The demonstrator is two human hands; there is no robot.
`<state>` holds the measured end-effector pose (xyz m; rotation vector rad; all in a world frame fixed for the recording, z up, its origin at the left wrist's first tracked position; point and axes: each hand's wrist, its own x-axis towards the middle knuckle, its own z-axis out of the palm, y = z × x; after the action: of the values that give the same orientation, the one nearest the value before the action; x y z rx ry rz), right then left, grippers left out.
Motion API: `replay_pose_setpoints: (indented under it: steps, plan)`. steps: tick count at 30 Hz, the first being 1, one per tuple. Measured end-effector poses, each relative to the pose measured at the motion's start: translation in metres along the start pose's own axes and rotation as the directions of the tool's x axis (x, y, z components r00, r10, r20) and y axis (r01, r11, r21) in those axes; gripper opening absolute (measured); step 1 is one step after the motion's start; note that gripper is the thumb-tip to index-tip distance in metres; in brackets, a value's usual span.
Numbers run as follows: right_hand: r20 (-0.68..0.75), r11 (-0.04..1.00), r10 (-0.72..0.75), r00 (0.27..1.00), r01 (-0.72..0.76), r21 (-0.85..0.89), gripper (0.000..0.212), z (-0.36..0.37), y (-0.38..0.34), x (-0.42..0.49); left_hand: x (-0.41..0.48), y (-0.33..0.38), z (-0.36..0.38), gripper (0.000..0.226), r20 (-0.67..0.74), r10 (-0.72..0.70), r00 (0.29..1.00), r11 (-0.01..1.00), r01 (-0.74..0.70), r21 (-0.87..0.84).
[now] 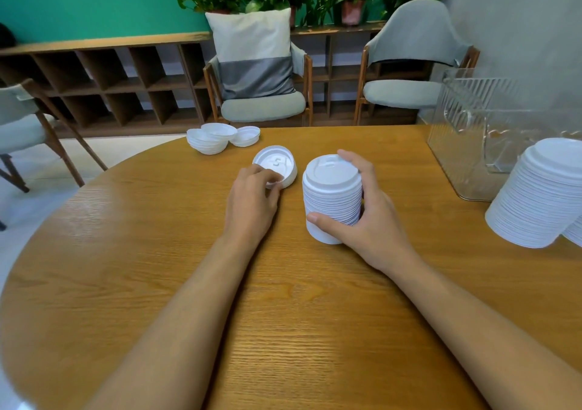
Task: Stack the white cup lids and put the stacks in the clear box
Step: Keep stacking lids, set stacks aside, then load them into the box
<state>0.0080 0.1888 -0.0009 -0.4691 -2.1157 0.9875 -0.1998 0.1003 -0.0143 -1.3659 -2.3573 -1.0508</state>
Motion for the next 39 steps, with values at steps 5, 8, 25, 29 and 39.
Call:
replay_pose_setpoints:
  steps: [5, 8, 25, 29, 39]
  plan:
    - [-0.002, 1.0, 0.001, 1.0, -0.001, -0.004, 0.093, -0.003, -0.001, -0.001, -0.005, 0.003, -0.005, 0.008, -0.042, -0.015, 0.999, 0.999, 0.013, -0.035]
    - [-0.002, 1.0, -0.001, 1.0, 0.001, -0.002, 0.093, -0.003, 0.0, -0.001, -0.01, 0.009, -0.009, 0.021, -0.077, -0.052, 0.996, 0.987, 0.04, -0.154]
    - [-0.013, 1.0, 0.005, 1.0, -0.005, -0.004, 0.093, -0.008, -0.009, -0.018, -0.029, 0.04, -0.027, 0.028, 0.054, -0.375, 0.925, 0.55, 0.269, -0.791]
    - [-0.01, 1.0, 0.0, 1.0, 0.0, -0.003, 0.094, -0.008, -0.012, -0.023, -0.033, 0.052, -0.038, 0.026, 0.229, -0.409, 0.883, 0.21, 0.335, -0.918]
    - [-0.008, 1.0, -0.004, 1.0, 0.004, 0.006, 0.094, -0.008, -0.014, -0.027, -0.035, 0.061, -0.048, 0.014, 0.313, -0.426, 0.849, 0.005, 0.348, -0.937]
